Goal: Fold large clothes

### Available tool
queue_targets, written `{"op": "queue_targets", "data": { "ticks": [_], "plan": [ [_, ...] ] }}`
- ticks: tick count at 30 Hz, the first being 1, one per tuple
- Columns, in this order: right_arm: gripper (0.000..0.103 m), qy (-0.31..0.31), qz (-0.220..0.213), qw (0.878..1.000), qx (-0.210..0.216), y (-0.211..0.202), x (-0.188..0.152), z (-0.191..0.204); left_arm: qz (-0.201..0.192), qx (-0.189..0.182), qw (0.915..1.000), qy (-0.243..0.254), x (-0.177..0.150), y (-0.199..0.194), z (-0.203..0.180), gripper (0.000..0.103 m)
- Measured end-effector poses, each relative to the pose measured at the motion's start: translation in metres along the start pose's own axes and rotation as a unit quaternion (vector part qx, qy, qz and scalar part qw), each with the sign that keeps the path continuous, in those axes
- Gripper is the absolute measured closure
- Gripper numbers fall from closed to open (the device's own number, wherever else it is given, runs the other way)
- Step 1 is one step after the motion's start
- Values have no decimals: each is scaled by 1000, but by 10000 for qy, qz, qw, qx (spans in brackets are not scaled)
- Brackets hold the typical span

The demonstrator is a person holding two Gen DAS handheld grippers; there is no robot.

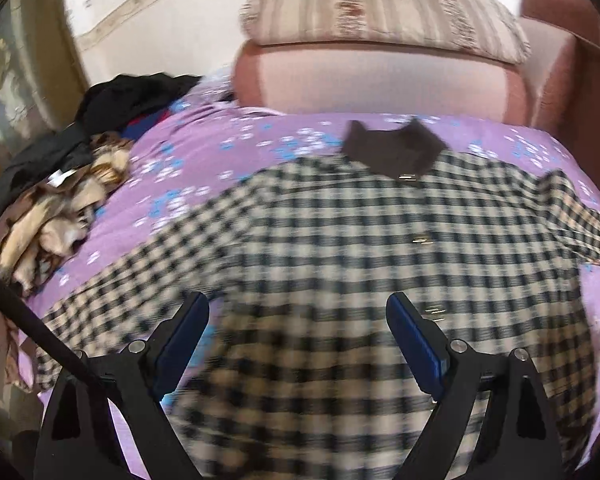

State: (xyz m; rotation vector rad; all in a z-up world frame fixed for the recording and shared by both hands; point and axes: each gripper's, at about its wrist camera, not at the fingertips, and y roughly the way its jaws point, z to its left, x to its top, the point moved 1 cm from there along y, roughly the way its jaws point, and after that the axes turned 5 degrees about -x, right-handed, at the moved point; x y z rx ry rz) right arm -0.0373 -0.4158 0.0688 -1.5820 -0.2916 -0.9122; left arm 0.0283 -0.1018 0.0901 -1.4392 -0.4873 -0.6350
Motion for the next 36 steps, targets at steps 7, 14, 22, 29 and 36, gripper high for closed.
{"op": "queue_targets", "data": {
  "ticks": [7, 14, 22, 29, 36],
  "plan": [
    [14, -507, 5, 9987, 73, -1, 1, 56, -114, 530, 9954, -794, -15, -15, 126, 13],
    [14, -1115, -114, 9937, -57, -11, -7, 107, 55, 962, 9745, -2029, -39, -9, 285, 13],
    [14, -1552, -6, 9878, -146, -7, -33, 141, 747, 1031, 9517, -2794, -78, 50, 386, 14],
    [14, -1730, 71, 9846, -262, 6, -42, 144, 939, 813, 9555, -2675, -93, 66, 380, 23],
    [14, -1586, 22, 9868, -309, 4, -38, 138, 683, 1116, 9621, -2391, -76, 48, 364, 92]
  ]
}}
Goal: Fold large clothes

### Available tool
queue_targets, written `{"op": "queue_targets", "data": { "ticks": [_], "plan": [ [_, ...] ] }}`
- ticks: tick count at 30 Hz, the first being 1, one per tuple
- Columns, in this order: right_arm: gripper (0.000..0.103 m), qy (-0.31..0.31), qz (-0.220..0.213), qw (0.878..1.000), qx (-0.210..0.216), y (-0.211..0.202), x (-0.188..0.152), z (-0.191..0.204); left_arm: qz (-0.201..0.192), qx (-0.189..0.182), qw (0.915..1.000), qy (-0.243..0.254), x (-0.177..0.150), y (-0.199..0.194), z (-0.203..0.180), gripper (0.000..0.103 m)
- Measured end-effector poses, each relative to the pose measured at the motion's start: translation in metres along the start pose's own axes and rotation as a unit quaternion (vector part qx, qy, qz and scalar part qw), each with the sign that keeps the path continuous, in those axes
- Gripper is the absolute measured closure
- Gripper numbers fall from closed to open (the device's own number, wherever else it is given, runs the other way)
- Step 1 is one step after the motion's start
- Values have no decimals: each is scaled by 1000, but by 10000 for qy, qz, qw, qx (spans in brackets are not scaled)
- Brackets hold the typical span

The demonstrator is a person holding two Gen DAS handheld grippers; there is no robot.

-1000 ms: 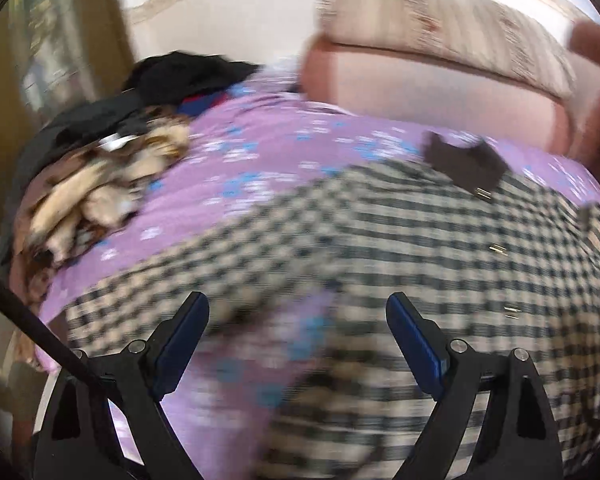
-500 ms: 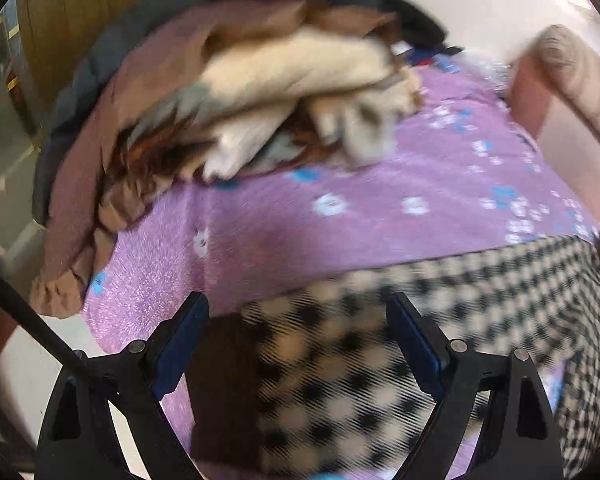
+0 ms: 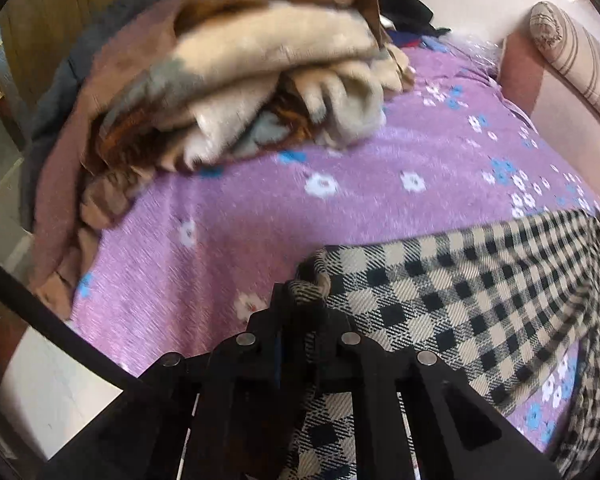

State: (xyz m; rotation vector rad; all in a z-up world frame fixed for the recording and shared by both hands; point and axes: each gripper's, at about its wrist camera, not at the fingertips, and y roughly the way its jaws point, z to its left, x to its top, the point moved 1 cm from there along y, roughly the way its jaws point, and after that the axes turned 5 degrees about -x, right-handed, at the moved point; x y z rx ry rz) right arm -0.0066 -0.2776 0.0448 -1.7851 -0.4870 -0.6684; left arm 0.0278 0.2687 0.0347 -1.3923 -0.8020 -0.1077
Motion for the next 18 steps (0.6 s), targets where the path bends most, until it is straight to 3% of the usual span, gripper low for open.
{"op": "queue_targets", "data": {
  "ticks": [4, 6, 9, 13, 16, 18],
  "plan": [
    [15, 141, -41, 9999, -58, -3, 1, -12, -380, 327, 9986, 159, 24, -16, -18, 94],
    [15, 297, -51, 9995, -94, -7, 2, -13, -558, 257, 9978, 258, 33, -29, -34, 94],
    [15, 555, -44, 9984, -84, -10, 3, -26, -547, -393, 9970, 371, 35, -46, -68, 94],
    [15, 965, -44, 9953, 3, -14, 4, -50, -393, -1346, 9877, 697, 24, -67, -139, 94],
    [15, 1319, -9, 9912, 66, -17, 3, -67, -185, -2090, 9724, 1020, 5, -85, -211, 94],
    [15, 1556, 28, 9877, 128, -16, 1, -80, -21, -2662, 9550, 1309, -11, -99, -267, 94]
  ]
}}
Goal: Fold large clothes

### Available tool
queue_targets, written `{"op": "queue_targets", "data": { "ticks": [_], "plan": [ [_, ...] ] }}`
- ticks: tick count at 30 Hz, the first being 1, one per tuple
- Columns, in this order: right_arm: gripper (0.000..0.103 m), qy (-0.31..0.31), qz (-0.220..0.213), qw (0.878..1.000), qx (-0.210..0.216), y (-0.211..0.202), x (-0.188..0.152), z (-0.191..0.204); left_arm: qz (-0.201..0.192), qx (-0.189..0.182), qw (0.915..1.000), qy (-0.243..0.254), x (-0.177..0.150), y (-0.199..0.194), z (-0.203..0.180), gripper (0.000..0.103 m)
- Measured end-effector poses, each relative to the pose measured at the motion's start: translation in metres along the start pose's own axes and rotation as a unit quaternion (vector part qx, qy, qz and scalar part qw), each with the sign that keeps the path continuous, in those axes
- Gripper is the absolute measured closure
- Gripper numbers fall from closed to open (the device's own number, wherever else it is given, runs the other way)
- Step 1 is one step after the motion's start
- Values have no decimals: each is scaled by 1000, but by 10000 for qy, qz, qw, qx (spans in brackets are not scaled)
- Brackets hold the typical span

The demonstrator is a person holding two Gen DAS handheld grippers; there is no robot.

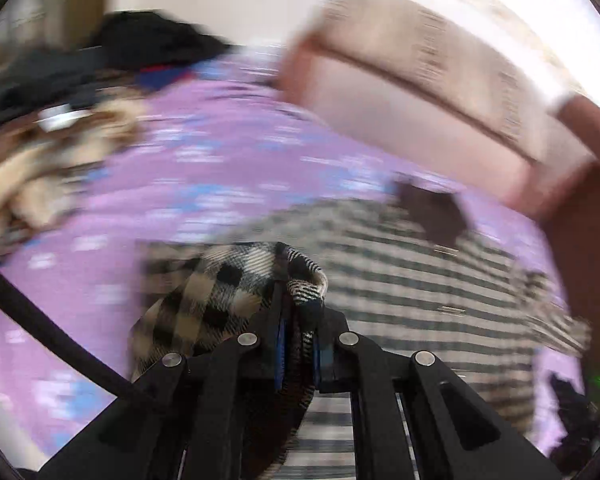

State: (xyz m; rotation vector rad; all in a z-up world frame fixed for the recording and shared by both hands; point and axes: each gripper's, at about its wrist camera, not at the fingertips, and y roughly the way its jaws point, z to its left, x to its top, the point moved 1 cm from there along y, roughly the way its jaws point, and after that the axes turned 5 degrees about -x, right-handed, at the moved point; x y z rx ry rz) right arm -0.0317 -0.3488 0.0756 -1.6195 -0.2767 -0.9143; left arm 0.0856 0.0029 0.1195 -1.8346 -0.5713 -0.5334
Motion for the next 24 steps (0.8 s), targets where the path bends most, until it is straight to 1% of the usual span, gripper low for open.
{"op": "queue_targets", "data": {
  "ticks": [1, 2, 3, 4, 5, 6, 8, 9, 10, 11, 13, 14, 15, 17, 19, 20, 22, 24],
  "plan": [
    [15, 100, 11, 9999, 0, 0, 1, -6, 92, -345, 9993, 129, -3, 8, -27, 94],
    [15, 178, 14, 9998, -22, 1, 2, -10, 226, -737, 9965, 307, -7, 17, -56, 93],
    [15, 266, 23, 9996, -58, 2, 3, -16, 371, -1069, 9924, 486, -10, 26, -79, 93],
    [15, 331, 39, 9994, -74, 4, 4, -21, 592, -1418, 9852, 756, -16, 36, -107, 91],
    [15, 394, 61, 9992, -87, 6, 5, -26, 739, -1549, 9803, 973, -22, 40, -128, 85],
    [15, 460, 89, 9989, -99, 7, 5, -30, 807, -1576, 9776, 1142, -29, 42, -143, 79],
    [15, 599, 156, 9981, -55, 10, 6, -38, 833, -1762, 9722, 1295, -40, 38, -157, 48],
    [15, 658, 187, 9977, -13, 11, 6, -42, 817, -1847, 9706, 1312, -43, 33, -156, 42],
    [15, 706, 203, 9973, 34, 12, 7, -45, 789, -1858, 9708, 1299, -45, 29, -150, 37],
    [15, 749, 211, 9969, 95, 11, 7, -47, 765, -1818, 9719, 1283, -47, 24, -143, 37],
    [15, 821, 226, 9960, 271, 10, 7, -49, 732, -1612, 9763, 1242, -47, 16, -120, 36],
    [15, 851, 239, 9952, 420, 10, 6, -49, 685, -1434, 9799, 1203, -46, 15, -110, 36],
    [15, 878, 265, 9938, 626, 9, 6, -47, 625, -1165, 9845, 1154, -46, 13, -94, 36],
    [15, 940, 379, 9870, 1248, 11, 4, -40, 541, -640, 9913, 1011, -45, 12, -60, 36],
    [15, 989, 636, 9748, 1895, 15, -2, -28, 515, -282, 9947, 849, -46, 13, -32, 36],
    [15, 976, 763, 9696, 2111, 18, -5, -21, 494, -109, 9961, 725, -47, 13, -16, 36],
    [15, 805, 940, 9664, 2253, 23, -10, -4, 472, 7, 9973, 558, -52, 13, 8, 36],
    [15, 532, 980, 9712, 2106, 28, -13, 12, 436, 78, 9979, 470, -57, 15, 23, 36]
  ]
}}
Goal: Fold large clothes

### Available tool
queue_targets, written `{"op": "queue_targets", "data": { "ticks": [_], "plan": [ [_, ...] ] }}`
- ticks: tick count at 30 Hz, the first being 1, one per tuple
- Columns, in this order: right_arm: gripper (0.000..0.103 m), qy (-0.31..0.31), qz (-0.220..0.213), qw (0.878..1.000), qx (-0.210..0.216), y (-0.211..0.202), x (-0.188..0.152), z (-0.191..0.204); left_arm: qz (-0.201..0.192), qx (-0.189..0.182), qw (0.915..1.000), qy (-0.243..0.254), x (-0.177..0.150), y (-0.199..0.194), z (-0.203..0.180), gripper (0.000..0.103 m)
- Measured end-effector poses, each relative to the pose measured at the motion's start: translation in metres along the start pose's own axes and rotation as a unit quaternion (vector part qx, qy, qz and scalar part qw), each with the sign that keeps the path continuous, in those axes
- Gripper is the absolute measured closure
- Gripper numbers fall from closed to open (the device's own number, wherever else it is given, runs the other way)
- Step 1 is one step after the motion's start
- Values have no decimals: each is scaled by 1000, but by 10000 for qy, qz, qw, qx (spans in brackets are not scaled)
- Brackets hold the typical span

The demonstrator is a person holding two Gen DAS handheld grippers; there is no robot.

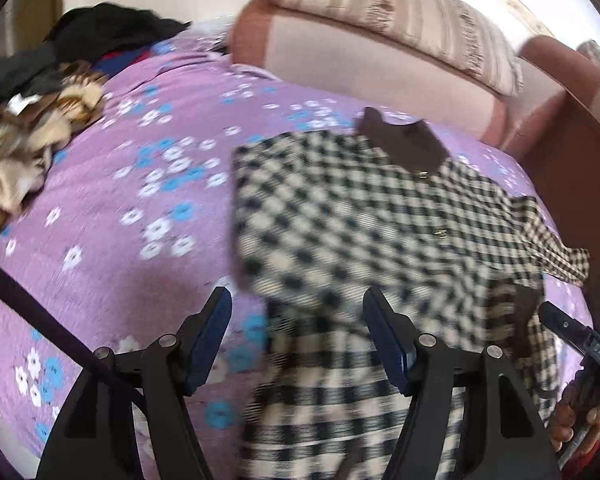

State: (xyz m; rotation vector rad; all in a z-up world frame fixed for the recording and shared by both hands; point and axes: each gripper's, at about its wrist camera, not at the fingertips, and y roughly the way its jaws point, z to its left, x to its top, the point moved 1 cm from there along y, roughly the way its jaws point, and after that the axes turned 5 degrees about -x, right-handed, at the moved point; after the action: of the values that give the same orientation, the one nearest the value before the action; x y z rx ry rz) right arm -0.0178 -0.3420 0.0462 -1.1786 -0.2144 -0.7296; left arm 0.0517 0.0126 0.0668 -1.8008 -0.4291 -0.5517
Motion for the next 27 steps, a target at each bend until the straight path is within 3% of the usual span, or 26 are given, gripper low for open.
{"op": "queue_targets", "data": {
  "ticks": [1, 2, 4, 5, 6, 10, 14, 16, 20, 22, 24, 27],
  "plan": [
    [15, -204, 26, 9996, -169, 8, 0, 9, -39, 42, 10000, -2, -3, 0, 4, 36],
    [21, -361, 61, 9989, -291, 15, -1, 16, -82, 92, 9999, 15, -5, 1, 6, 36],
    [69, -651, 217, 9965, -485, 29, 0, 29, -162, 183, 9997, 80, -9, 2, 8, 36],
    [98, -815, 346, 9943, -592, 35, 2, 36, -203, 213, 9995, 127, -10, 1, 8, 36],
    [98, -921, 391, 9928, -654, 38, 5, 39, -258, 246, 9992, 195, -11, 0, 7, 36],
    [99, -1414, -252, 9850, -954, 17, 31, 59, -495, 446, 9967, 465, -6, -1, -5, 36],
    [99, -1247, -744, 9780, -1501, 5, 64, 41, -431, 620, 9957, 536, -4, 13, -5, 36],
    [98, -981, -605, 9750, -1900, 15, 71, 15, -239, 725, 9959, 491, -9, 30, -1, 36],
    [96, -749, 195, 9685, -2368, 43, 62, -29, 273, 816, 9959, 287, -21, 62, 10, 35],
    [84, -808, 175, 9659, -2454, 37, 59, -38, 135, 839, 9959, 307, -21, 61, 8, 32],
    [52, -731, 9, 9689, -2365, 24, 60, -48, 147, 856, 9955, 375, -22, 64, 6, 29],
    [50, -183, -296, 9674, -2509, -3, 67, -86, 3, 996, 9942, 407, -27, 66, 4, 25]
  ]
}}
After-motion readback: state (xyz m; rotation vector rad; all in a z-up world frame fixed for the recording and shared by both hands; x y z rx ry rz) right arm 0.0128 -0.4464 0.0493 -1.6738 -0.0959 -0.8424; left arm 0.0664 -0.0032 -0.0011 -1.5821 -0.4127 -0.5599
